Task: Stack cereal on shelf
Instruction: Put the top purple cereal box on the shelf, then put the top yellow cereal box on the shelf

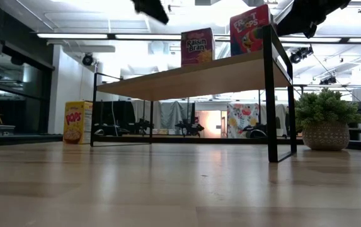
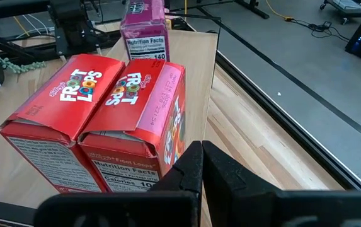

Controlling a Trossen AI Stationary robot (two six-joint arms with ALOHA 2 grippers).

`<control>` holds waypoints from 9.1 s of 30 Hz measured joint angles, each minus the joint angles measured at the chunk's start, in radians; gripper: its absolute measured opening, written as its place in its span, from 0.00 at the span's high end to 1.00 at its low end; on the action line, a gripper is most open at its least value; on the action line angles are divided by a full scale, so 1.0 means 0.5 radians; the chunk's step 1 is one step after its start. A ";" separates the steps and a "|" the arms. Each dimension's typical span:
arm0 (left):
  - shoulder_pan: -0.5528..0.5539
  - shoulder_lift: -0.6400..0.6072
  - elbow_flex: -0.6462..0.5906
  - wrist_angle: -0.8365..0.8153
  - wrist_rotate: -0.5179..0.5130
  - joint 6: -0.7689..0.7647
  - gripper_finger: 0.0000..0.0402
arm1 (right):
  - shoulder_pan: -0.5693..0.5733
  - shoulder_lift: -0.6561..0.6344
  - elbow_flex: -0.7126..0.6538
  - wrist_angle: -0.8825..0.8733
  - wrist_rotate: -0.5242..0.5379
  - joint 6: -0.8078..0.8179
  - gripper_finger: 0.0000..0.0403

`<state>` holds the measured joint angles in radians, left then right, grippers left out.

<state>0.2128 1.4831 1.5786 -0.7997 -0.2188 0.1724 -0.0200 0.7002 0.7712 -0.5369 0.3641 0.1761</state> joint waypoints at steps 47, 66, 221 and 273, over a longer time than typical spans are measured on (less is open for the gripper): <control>-0.175 0.154 -1.496 2.645 -0.350 -0.812 1.00 | 0.000 -0.001 0.000 0.008 0.015 -0.040 1.00; -0.195 0.290 -1.234 2.636 -0.216 -0.650 1.00 | 0.000 0.000 0.000 0.041 0.018 -0.041 1.00; 1.082 -0.132 -1.003 -0.369 -0.477 1.753 0.19 | 0.000 0.000 0.000 -0.010 0.053 -0.055 1.00; 1.150 0.219 -1.072 -0.410 -0.592 1.596 0.20 | 0.000 0.002 -0.001 -0.008 0.051 -0.002 1.00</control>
<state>0.7879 1.5925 1.0428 -1.0046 -0.5145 0.9703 -0.0200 0.7010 0.7708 -0.5411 0.3897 0.1753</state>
